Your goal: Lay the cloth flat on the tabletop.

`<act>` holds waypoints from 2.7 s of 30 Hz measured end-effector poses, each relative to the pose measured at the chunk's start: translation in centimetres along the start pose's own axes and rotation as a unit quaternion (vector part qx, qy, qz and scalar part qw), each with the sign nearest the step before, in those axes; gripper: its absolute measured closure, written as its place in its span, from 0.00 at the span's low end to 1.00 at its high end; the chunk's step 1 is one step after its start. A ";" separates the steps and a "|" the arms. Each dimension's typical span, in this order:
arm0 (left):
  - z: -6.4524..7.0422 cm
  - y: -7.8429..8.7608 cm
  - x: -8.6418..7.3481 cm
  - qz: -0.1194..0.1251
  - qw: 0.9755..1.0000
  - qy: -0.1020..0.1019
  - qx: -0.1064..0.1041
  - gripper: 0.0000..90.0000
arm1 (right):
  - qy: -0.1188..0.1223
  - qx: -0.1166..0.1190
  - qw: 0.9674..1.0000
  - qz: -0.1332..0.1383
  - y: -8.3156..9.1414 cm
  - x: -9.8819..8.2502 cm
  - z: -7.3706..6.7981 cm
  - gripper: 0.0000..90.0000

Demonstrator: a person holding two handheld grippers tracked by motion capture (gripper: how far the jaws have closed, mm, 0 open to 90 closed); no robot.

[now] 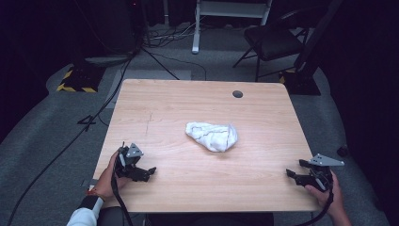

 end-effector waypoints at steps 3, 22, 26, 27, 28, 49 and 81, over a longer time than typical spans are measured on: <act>0.2 -0.2 0.1 0.002 1.000 0.002 0.005 0.00 | 0.001 0.000 1.000 0.001 0.0 0.0 0.0 0.25; 0.8 -1.9 1.7 -0.001 0.999 -0.033 -0.032 0.00 | 0.034 0.035 0.999 0.005 -1.4 3.9 -0.5 0.40; 1.4 -3.5 3.0 -0.002 0.998 -0.049 -0.047 0.00 | 0.052 0.050 0.997 0.025 -2.4 8.6 -1.6 0.43; 1.6 -3.9 3.4 -0.002 0.998 -0.048 -0.050 0.00 | 0.052 0.050 0.997 0.025 -2.4 8.6 -1.6 0.43; 1.7 -4.3 3.7 -0.002 0.997 -0.051 -0.055 0.00 | 0.049 0.061 0.996 0.040 -3.1 10.6 -2.2 0.44; 1.8 -9.3 8.1 -0.002 0.995 -0.064 -0.070 0.00 | 0.086 0.129 0.987 0.052 -12.6 18.2 -8.9 0.44; 2.5 -12.0 10.4 0.000 0.993 -0.076 -0.085 0.01 | 0.123 0.147 0.981 0.017 -14.9 16.8 -11.2 0.97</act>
Point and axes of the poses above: each handheld gripper's, and its own axes: y roughly backward along the jaws, x roughly out of its top, z roughly to its right, the point moved 3 cm from there along -y, roughly forward along the jaws, and after that the axes turned 8 degrees about z, right-handed, at the moved point
